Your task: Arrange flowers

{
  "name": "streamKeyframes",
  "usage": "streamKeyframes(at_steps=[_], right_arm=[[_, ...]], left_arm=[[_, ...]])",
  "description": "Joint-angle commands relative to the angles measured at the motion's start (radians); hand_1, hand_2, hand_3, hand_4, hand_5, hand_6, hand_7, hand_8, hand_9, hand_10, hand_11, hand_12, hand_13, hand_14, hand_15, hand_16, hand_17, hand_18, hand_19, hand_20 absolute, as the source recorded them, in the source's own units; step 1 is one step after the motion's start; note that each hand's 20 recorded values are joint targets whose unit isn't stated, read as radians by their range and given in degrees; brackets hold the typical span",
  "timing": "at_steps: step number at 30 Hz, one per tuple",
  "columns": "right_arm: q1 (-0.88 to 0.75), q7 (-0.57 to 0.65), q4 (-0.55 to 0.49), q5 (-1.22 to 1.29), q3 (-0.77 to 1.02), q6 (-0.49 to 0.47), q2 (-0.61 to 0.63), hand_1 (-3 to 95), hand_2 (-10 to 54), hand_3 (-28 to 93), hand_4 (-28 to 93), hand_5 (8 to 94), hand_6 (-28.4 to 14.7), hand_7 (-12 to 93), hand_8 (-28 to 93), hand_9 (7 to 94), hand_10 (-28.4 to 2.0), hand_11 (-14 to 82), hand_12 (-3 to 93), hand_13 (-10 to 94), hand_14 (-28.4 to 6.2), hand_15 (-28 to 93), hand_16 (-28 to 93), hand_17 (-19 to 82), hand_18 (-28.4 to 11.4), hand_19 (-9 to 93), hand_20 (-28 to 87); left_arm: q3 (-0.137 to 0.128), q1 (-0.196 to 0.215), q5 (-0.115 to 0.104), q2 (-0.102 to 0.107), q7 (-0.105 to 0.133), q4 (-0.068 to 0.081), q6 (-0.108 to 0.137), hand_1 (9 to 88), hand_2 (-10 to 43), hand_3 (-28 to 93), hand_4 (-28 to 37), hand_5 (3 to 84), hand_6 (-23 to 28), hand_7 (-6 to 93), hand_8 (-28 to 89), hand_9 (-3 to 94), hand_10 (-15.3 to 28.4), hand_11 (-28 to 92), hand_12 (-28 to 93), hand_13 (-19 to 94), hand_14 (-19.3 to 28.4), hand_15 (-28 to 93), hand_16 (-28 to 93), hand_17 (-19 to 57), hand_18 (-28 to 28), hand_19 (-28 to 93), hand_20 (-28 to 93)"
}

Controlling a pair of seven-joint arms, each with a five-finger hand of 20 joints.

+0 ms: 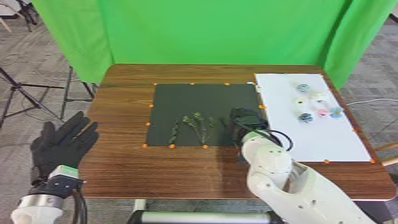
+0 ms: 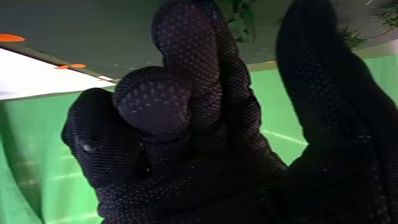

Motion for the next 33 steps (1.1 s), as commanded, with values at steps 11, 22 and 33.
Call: streamKeyframes(at_steps=[11, 22, 33], right_arm=[[-0.178, -0.11, -0.036, -0.094, 0.267, 0.481, 0.188, 34.0, -9.5, 70, -22, 65.4, -6.2, 21, -10, 72.9, -16.5, 24.7, 22.5, 76, -9.8, 59, 34, 57, -17.5, 93, 48], [-0.25, -0.173, 0.0, 0.008, 0.51, 0.073, 0.234, 39.6, -9.5, 79, -27, 43.6, -5.8, 18, -13, 46.3, -14.5, 13.0, 15.9, 58, -13.2, 65, 27, 41, -19.9, 92, 38], [-0.188, -0.259, 0.093, 0.022, 0.487, -0.056, 0.243, 47.4, -9.5, 79, -28, 41.5, -4.7, 18, -13, 40.4, -11.7, 11.4, 13.0, 58, -10.7, 63, 31, 39, -20.1, 91, 36]], left_arm=[[-0.031, -0.002, 0.106, -0.001, -0.038, 0.001, -0.08, 26.2, 11.6, 69, -28.3, 36.5, 8.0, 15.0, -9, 28.6, 14.5, 19, 10, 19, 14.7, 33, -9, -7.0, 12.4, 27, 6], [-0.032, 0.0, 0.065, 0.027, 0.035, -0.009, -0.033, 26.2, 11.8, 68, -28.3, 36.4, 8.0, 14.3, -9, 28.5, 14.3, 19, 10, 19, 14.5, 31, -8, -7.0, 12.4, 26, 6], [-0.016, -0.019, 0.044, 0.047, 0.065, -0.013, 0.011, 26.5, 15.0, 57, -28.3, 35.5, 8.1, 13.7, -9, 24.9, 14.1, 17, 10, 15, 13.7, 30, -8, -7.0, 12.3, 26, 7]])
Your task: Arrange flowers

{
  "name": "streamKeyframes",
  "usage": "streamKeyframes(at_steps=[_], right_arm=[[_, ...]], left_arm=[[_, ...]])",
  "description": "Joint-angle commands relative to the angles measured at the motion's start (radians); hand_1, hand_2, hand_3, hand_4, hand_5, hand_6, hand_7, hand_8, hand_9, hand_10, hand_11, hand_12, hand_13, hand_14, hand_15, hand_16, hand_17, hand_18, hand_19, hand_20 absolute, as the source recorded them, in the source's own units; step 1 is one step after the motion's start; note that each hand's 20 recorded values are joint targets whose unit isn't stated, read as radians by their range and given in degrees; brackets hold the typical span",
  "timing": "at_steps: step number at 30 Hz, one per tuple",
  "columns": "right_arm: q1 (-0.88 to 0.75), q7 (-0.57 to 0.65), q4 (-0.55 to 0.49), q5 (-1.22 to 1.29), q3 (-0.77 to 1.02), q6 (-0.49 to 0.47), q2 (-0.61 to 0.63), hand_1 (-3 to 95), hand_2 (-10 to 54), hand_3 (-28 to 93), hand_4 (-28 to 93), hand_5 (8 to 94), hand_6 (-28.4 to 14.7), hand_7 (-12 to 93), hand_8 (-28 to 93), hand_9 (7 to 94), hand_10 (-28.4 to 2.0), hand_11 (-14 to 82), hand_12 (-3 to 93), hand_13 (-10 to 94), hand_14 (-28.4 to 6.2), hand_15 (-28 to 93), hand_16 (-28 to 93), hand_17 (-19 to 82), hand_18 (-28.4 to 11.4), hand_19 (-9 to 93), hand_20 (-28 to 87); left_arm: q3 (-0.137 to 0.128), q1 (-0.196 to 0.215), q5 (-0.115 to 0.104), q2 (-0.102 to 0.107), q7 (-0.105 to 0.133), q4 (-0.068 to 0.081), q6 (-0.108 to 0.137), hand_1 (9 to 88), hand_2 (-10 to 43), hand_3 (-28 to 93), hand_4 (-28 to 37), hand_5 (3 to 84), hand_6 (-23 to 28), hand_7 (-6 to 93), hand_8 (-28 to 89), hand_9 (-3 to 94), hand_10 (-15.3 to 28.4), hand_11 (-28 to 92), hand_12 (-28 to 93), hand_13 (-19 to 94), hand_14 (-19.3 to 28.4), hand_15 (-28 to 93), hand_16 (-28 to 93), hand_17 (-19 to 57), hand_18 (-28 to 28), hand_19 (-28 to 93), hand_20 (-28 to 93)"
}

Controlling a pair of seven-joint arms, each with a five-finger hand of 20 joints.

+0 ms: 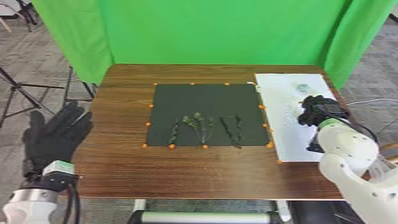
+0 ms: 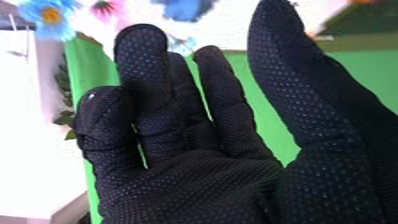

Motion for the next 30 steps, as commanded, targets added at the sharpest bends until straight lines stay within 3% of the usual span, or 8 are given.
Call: streamKeyframes(at_steps=[1, 3, 5, 12, 16, 20, 25, 30], right_arm=[[0.065, -0.094, 0.076, -0.012, -0.031, -0.048, 0.012, 48.1, -9.5, 78, -28, 41.5, -4.5, 19, -14, 40.3, -11.3, 11.6, 12.8, 58, -10.3, 63, 32, 39, -20.1, 91, 36], [0.084, -0.104, 0.103, -0.019, -0.038, -0.056, 0.007, 49.5, -9.5, 77, -28, 41.7, -4.2, 19, -14, 40.4, -10.9, 11.9, 12.5, 58, -9.2, 60, 33, 39, -20.3, 91, 36], [0.105, -0.087, 0.129, 0.03, -0.028, -0.088, -0.008, 51.2, -9.5, 75, -28, 42.1, -4.0, 20, -14, 41.2, -10.8, 12.3, 12.3, 58, -8.3, 58, 34, 39, -20.2, 90, 37], [0.076, -0.036, 0.151, 0.007, -0.025, -0.007, 0.002, 54.7, -9.5, 73, -28, 43.2, -3.9, 20, -15, 42.7, -11.2, 12.6, 12.1, 59, -7.6, 48, 34, 39, -20.1, 90, 36], [0.057, -0.023, 0.156, 0.009, -0.026, 0.021, -0.003, 59.0, -9.5, 70, -28, 54.3, -1.2, 25, -16, 59.0, -11.0, 16.5, 15.4, 64, -5.2, 44, 39, 41, -19.4, 90, 35], [0.053, -0.043, 0.152, 0.054, -0.019, -0.018, -0.012, 60.3, -9.5, 67, -28, 63.1, -0.7, 26, -5, 75.4, -8.7, 8.2, 31.4, 70, -4.0, 43, 42, 43, -18.7, 91, 37], [0.048, -0.072, 0.143, 0.041, -0.034, 0.011, -0.015, 58.0, -9.5, 66, -28, 64.0, -0.4, 23, -10, 73.8, -9.7, 12.6, 27.3, 70, -4.1, 44, 42, 43, -18.9, 92, 37], [0.031, -0.11, 0.146, -0.013, -0.05, 0.103, -0.008, 59.8, -9.5, 65, -28, 74.0, 1.1, 28, -2, 86.3, -7.6, 6.8, 36.4, 74, -5.7, 48, 40, 44, -18.5, 92, 37]], left_arm=[[0.013, -0.008, -0.016, -0.003, 0.01, -0.013, 0.04, 26.4, 15.0, 57, -28.3, 35.3, 8.1, 13.7, -9, 24.2, 14.0, 17, 10, 14, 13.5, 29, -8, -7.1, 12.3, 26, 7], [0.018, -0.004, -0.018, -0.008, 0.011, -0.014, 0.04, 26.2, 14.9, 58, -28.3, 35.0, 8.1, 13.6, -9, 23.5, 14.0, 17, 11, 14, 13.3, 29, -8, -7.3, 12.2, 26, 7], [0.011, 0.0, -0.017, -0.016, -0.012, -0.018, 0.042, 25.7, 14.4, 60, -28.3, 34.9, 8.1, 13.7, -9, 23.2, 14.1, 17, 11, 13, 13.3, 29, -7, -7.3, 12.2, 26, 7], [0.002, 0.011, -0.008, -0.021, -0.003, -0.018, 0.037, 25.2, 12.6, 66, -28.3, 35.2, 8.5, 14.1, -9, 23.8, 14.1, 18, 11, 14, 13.7, 30, -7, -7.4, 12.2, 26, 7], [0.002, 0.012, -0.015, -0.024, -0.002, -0.018, 0.035, 25.6, 12.5, 66, -28.3, 35.5, 8.5, 14.4, -9, 24.3, 14.3, 19, 11, 14, 13.7, 30, -8, -7.5, 12.2, 26, 7], [-0.003, 0.018, -0.015, -0.025, 0.002, -0.019, 0.035, 25.8, 12.4, 66, -28.3, 35.8, 8.5, 14.4, -9, 24.9, 14.4, 19, 10, 15, 13.9, 30, -8, -7.5, 12.3, 26, 7], [-0.002, 0.013, -0.017, -0.021, 0.002, -0.016, 0.033, 26.0, 12.3, 66, -28.3, 35.9, 8.5, 14.3, -9, 25.3, 14.5, 19, 10, 15, 14.0, 31, -8, -7.4, 12.3, 27, 7], [0.0, 0.012, -0.013, -0.026, -0.004, -0.014, 0.031, 25.9, 12.4, 66, -28.3, 36.0, 8.5, 14.3, -9, 25.5, 14.5, 19, 10, 16, 14.1, 31, -8, -7.4, 12.4, 27, 6]])
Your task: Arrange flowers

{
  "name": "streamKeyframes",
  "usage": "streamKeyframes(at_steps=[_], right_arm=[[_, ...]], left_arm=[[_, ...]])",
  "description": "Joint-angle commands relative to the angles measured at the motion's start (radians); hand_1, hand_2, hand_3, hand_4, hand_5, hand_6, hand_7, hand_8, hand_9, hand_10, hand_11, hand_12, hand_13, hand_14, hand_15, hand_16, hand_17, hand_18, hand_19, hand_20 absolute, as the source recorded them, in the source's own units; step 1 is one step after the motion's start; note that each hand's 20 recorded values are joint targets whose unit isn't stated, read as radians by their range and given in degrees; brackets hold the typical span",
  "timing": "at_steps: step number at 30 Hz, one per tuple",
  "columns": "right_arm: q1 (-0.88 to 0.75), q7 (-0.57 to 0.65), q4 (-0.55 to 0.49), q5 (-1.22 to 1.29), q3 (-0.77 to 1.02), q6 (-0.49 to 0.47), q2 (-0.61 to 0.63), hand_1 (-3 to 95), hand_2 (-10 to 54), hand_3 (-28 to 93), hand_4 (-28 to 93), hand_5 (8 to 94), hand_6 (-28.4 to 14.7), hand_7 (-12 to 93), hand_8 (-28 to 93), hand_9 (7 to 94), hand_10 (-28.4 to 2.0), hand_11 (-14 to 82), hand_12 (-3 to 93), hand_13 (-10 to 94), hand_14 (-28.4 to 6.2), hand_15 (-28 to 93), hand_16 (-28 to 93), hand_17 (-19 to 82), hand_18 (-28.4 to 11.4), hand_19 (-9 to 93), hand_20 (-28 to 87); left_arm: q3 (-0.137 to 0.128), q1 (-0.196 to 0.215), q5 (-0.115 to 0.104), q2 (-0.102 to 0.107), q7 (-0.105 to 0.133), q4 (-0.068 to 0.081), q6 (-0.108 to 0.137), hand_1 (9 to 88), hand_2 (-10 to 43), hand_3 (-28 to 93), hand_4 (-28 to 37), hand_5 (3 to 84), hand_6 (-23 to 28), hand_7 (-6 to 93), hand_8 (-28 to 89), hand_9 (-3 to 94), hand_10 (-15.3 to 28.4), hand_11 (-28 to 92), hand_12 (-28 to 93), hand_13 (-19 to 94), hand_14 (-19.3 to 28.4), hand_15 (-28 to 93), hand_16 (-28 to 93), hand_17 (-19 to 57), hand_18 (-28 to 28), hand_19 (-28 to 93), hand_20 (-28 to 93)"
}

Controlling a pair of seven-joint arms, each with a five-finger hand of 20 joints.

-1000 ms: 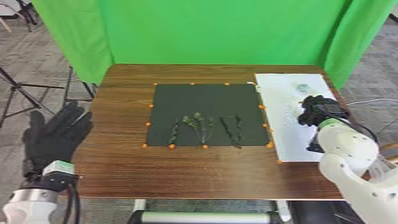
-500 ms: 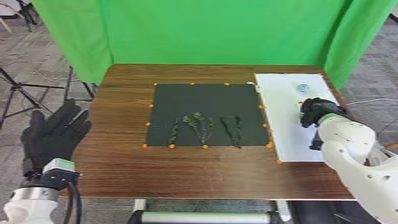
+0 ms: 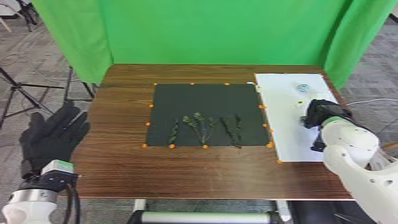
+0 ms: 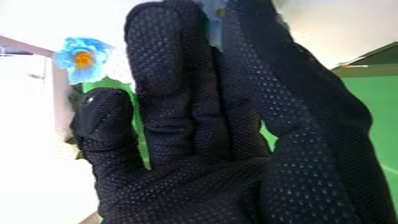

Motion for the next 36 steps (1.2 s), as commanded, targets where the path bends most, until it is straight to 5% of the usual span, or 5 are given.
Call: streamKeyframes(at_steps=[1, 11, 16, 19, 36], right_arm=[[-0.034, -0.054, 0.007, -0.075, -0.043, 0.129, 0.005, 60.2, -9.5, 65, -28, 75.9, 1.4, 28, -1, 87.9, -7.5, 6.9, 37.1, 75, -5.6, 48, 39, 44, -18.5, 92, 37], [-0.053, -0.09, -0.116, -0.125, -0.035, 0.23, 0.017, 62.6, -9.5, 64, -28, 79.8, 1.3, 26, 1, 90.4, -7.1, 7.3, 39.0, 77, -4.9, 48, 41, 45, -17.9, 92, 38], [0.143, -0.132, -0.147, -0.113, -0.23, 0.231, -0.015, 61.4, -9.5, 66, -28, 79.5, 1.1, 26, 2, 90.3, -7.2, 7.2, 39.3, 77, -4.7, 48, 42, 45, -17.9, 92, 38], [0.276, -0.197, -0.149, -0.112, -0.373, 0.243, -0.054, 60.9, -9.5, 67, -28, 79.5, 0.9, 26, 2, 90.4, -7.2, 7.1, 39.2, 77, -4.6, 47, 42, 46, -18.0, 93, 38], [0.637, -0.32, 0.055, -0.173, -0.847, 0.168, -0.344, 60.0, -9.5, 68, -28, 79.0, 0.9, 26, 2, 90.1, -6.9, 7.3, 39.3, 77, -5.2, 49, 42, 46, -18.1, 93, 37]], left_arm=[[-0.002, 0.008, 0.0, -0.01, -0.008, -0.003, -0.002, 26.0, 12.3, 66, -28.3, 36.0, 8.5, 14.2, -9, 25.5, 14.5, 19, 10, 16, 14.2, 31, -8, -7.5, 12.4, 27, 6], [-0.019, 0.011, -0.027, -0.003, 0.004, 0.0, 0.005, 25.8, 12.4, 66, -28.3, 36.1, 8.4, 14.1, -9, 25.9, 14.5, 19, 10, 16, 14.3, 31, -8, -7.5, 12.4, 27, 6], [-0.04, 0.03, -0.065, 0.007, 0.001, 0.002, 0.008, 28.6, 15.9, 53, -28.3, 36.0, 8.4, 12.8, -9, 25.8, 14.8, 18, 9, 16, 14.3, 30, -8, -7.2, 12.2, 26, 6], [-0.039, 0.027, -0.055, 0.009, -0.001, 0.007, 0.004, 29.3, 16.1, 51, -28.3, 35.6, 8.1, 12.1, -9, 25.5, 14.8, 17, 9, 17, 13.8, 29, -8, -6.8, 11.9, 26, 6], [0.043, -0.053, -0.05, 0.047, 0.024, 0.038, 0.03, 28.5, 15.6, 54, -28.3, 34.9, 7.7, 11.6, -9, 25.4, 13.9, 16, 9, 18, 12.5, 25, -10, -5.4, 10.4, 25, 6]])
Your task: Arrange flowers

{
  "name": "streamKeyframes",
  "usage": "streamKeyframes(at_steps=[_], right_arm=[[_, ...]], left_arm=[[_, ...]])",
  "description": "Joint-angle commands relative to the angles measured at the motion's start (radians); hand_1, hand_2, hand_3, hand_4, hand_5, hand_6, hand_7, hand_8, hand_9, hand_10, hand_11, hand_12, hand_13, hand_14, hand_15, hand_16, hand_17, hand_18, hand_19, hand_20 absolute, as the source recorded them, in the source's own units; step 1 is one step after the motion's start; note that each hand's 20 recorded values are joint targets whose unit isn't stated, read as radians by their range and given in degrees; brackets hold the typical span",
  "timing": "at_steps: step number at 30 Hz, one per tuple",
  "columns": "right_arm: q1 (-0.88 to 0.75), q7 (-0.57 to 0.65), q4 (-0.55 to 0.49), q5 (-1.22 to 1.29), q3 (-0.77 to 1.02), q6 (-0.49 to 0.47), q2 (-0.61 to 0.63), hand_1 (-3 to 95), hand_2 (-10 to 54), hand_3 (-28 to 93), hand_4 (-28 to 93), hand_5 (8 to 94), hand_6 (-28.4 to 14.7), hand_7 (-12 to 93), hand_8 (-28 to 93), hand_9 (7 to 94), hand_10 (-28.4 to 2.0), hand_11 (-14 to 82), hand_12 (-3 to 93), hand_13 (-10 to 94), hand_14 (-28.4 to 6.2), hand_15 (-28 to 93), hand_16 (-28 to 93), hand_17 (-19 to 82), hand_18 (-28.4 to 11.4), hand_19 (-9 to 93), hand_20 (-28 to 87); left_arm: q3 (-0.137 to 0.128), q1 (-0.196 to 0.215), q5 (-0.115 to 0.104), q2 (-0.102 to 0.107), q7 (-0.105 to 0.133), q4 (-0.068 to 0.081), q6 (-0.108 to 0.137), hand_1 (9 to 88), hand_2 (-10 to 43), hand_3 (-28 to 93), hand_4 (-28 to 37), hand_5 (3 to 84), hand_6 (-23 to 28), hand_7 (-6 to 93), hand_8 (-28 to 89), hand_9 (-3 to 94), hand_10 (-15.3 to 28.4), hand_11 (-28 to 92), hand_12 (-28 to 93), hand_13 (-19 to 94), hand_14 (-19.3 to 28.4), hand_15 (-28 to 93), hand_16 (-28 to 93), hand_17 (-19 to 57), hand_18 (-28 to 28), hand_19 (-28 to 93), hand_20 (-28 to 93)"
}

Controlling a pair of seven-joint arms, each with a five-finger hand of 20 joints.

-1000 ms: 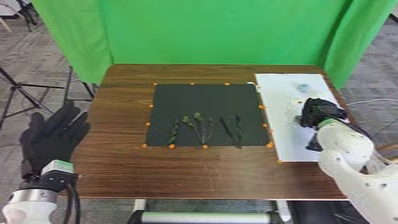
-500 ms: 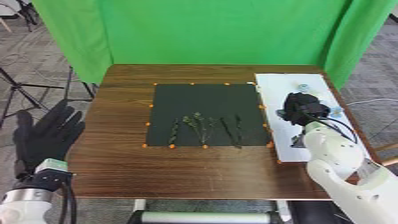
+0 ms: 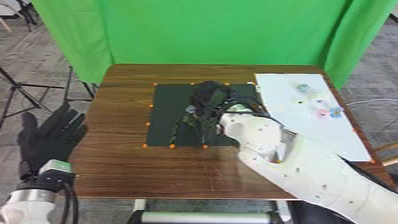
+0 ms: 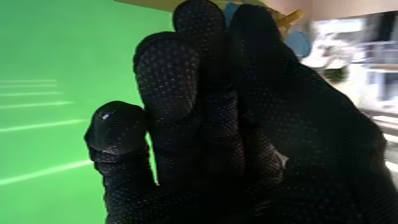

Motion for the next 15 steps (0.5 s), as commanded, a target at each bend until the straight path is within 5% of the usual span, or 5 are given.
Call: streamKeyframes(at_steps=[1, 5, 11, 15], right_arm=[[0.087, 0.006, 0.069, 0.014, -0.102, -0.005, -0.121, 59.9, -9.5, 68, -28, 79.0, 0.9, 26, 2, 90.1, -6.9, 7.4, 39.4, 77, -5.2, 49, 42, 46, -18.1, 93, 37], [0.106, 0.024, 0.107, 0.002, -0.148, 0.001, -0.161, 59.5, -9.5, 69, -28, 79.0, 1.0, 27, 2, 90.2, -6.9, 7.4, 39.4, 77, -5.3, 49, 42, 46, -18.4, 93, 38], [0.113, 0.041, 0.143, 0.003, -0.193, 0.006, -0.201, 59.2, -9.5, 70, -28, 78.7, 0.8, 26, 2, 89.5, -7.1, 7.3, 39.4, 77, -5.5, 50, 41, 46, -18.5, 93, 38], [0.104, 0.061, 0.168, -0.022, -0.221, 0.03, -0.224, 59.1, -9.5, 70, -28, 78.2, 0.6, 26, 1, 89.0, -7.3, 7.4, 39.3, 77, -5.5, 50, 42, 46, -18.7, 93, 38]], left_arm=[[0.045, -0.061, 0.003, 0.023, 0.008, 0.021, 0.014, 28.5, 15.6, 54, -28.3, 34.9, 7.7, 11.6, -9, 25.4, 13.6, 16, 9, 18, 12.3, 25, -10, -5.3, 10.4, 25, 6], [0.061, -0.075, 0.005, 0.038, 0.022, 0.025, 0.018, 28.5, 15.6, 54, -28.3, 34.8, 7.7, 11.7, -9, 25.4, 13.3, 16, 8, 18, 12.2, 25, -10, -5.3, 10.2, 25, 6], [0.072, -0.096, 0.004, 0.04, 0.008, 0.034, 0.01, 28.6, 15.5, 55, -28.3, 34.2, 7.8, 11.9, -9, 25.2, 13.4, 16, 8, 18, 12.1, 25, -10, -4.2, 8.8, 24, 6], [0.063, -0.093, 0.007, 0.046, 0.019, 0.031, 0.019, 26.6, 14.9, 59, -28.3, 34.0, 7.8, 12.2, -9, 25.1, 13.4, 16, 9, 18, 12.2, 25, -10, -4.2, 8.8, 24, 6]])
